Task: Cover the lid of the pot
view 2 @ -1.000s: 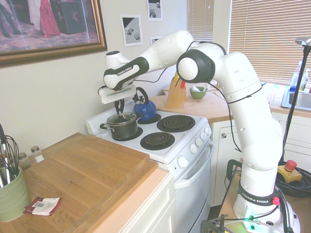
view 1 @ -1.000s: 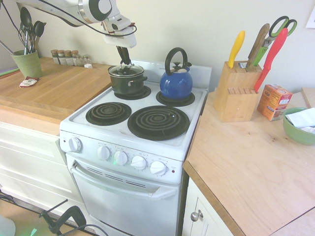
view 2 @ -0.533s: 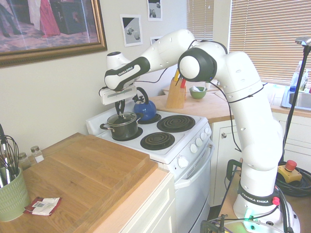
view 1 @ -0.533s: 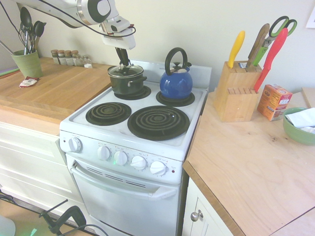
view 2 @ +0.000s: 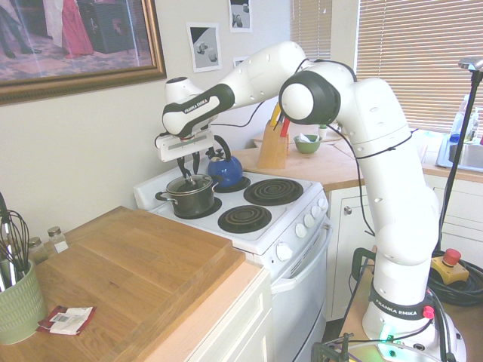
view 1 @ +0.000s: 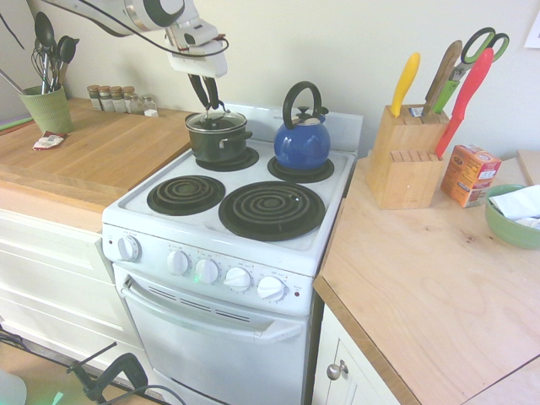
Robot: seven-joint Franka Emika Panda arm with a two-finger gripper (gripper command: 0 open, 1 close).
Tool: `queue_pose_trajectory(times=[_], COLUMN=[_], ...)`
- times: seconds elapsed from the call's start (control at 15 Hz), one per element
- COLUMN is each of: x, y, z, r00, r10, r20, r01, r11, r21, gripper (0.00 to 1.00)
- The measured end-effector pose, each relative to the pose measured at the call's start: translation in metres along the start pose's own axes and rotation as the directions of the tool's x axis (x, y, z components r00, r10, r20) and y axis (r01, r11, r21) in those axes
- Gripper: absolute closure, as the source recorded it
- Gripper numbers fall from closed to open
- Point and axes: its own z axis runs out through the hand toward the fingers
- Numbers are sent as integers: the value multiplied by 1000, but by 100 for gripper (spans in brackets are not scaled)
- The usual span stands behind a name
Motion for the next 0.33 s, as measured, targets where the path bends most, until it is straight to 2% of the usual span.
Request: queue_pose_trajectory(times=[0.33], x=[-37], y=[16], z=[-72], r00=[999], r10=[-42], r20=[10], r01=[41], r11=[998], r21=[43], gripper=[0])
